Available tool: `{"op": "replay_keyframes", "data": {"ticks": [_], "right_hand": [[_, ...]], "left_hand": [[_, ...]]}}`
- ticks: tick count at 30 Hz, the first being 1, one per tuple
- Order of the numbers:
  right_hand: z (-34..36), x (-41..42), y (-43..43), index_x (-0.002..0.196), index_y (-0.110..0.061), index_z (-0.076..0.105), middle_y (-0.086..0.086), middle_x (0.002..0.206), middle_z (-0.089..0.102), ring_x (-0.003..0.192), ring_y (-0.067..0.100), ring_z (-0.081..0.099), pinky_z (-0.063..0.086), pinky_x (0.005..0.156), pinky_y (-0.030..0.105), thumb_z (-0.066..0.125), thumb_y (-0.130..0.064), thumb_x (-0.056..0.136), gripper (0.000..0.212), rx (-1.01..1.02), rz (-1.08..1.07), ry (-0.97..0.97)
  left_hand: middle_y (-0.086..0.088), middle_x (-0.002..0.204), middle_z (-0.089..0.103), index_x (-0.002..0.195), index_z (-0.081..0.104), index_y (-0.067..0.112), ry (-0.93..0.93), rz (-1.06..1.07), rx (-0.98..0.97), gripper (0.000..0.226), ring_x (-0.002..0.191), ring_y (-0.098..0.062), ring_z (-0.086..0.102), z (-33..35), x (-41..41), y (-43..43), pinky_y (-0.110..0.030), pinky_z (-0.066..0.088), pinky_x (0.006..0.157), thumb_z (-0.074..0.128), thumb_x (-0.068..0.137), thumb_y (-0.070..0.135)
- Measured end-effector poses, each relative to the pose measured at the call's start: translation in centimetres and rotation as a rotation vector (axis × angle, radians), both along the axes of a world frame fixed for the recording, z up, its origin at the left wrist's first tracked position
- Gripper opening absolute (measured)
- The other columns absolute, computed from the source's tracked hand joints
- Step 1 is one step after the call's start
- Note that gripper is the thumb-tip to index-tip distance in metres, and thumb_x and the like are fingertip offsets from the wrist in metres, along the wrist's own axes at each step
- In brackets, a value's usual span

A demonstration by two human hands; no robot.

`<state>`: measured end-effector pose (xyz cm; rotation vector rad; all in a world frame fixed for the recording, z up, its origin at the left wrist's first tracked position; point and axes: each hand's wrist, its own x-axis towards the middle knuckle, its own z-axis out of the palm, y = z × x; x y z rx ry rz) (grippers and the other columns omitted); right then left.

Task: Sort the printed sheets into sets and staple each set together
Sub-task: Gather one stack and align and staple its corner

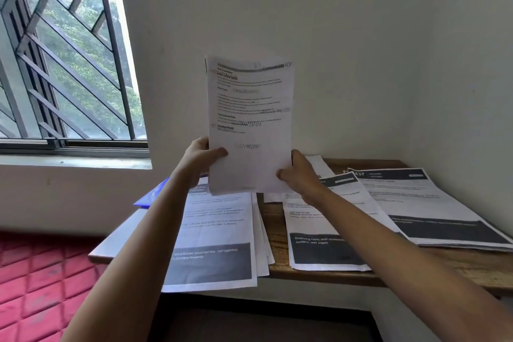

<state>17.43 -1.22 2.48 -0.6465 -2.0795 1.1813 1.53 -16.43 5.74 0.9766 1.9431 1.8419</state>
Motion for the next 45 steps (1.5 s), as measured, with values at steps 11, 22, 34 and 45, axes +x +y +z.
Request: {"op": "replay_keyframes", "data": {"ticks": [11, 22, 34, 45], "right_hand": [[-2.3, 1.8, 1.2, 0.136, -0.01, 0.043, 0.012, 0.131, 0.055, 0.118, 0.025, 0.052, 0.045, 0.097, 0.035, 0.066, 0.006, 0.078, 0.064, 0.058, 0.136, -0.224], [-1.3, 1.5, 1.5, 0.125, -0.021, 0.052, 0.002, 0.121, 0.063, 0.107, 0.017, 0.06, 0.051, 0.088, 0.033, 0.062, -0.005, 0.09, 0.04, -0.168, 0.18, 0.19], [-2.9, 1.0, 0.0, 0.136, -0.017, 0.045, -0.001, 0.125, 0.055, 0.108, 0.015, 0.053, 0.045, 0.09, 0.03, 0.04, -0.012, 0.102, 0.035, -0.045, 0.113, 0.067], [1.1, -0.2, 3.1, 0.13, -0.008, 0.053, 0.012, 0.128, 0.058, 0.108, 0.028, 0.056, 0.044, 0.084, 0.029, 0.038, -0.001, 0.093, 0.04, 0.016, -0.09, -0.025]], "left_hand": [[-0.003, 0.092, 0.071, 0.095, 0.066, 0.017, -0.064, 0.062, 0.182, 0.008, 0.082, -0.022, 0.067, -3.7, 0.8, 0.9, -0.033, 0.057, 0.075, 0.066, 0.09, 0.012], [0.005, 0.083, 0.075, 0.091, 0.072, 0.02, 0.005, 0.033, 0.212, 0.01, 0.076, -0.013, 0.07, -4.2, 0.6, 0.1, -0.026, 0.056, 0.067, 0.073, 0.084, 0.013], [-0.002, 0.097, 0.073, 0.106, 0.068, 0.014, -0.004, 0.033, 0.115, 0.018, 0.088, -0.018, 0.07, -5.8, 0.6, 0.2, -0.028, 0.057, 0.073, 0.066, 0.091, 0.025], [-0.012, 0.098, 0.068, 0.098, 0.065, 0.008, 0.305, 0.466, -0.238, 0.036, 0.097, -0.024, 0.064, -3.8, -1.4, -4.1, -0.032, 0.047, 0.083, 0.064, 0.086, 0.042]]}}
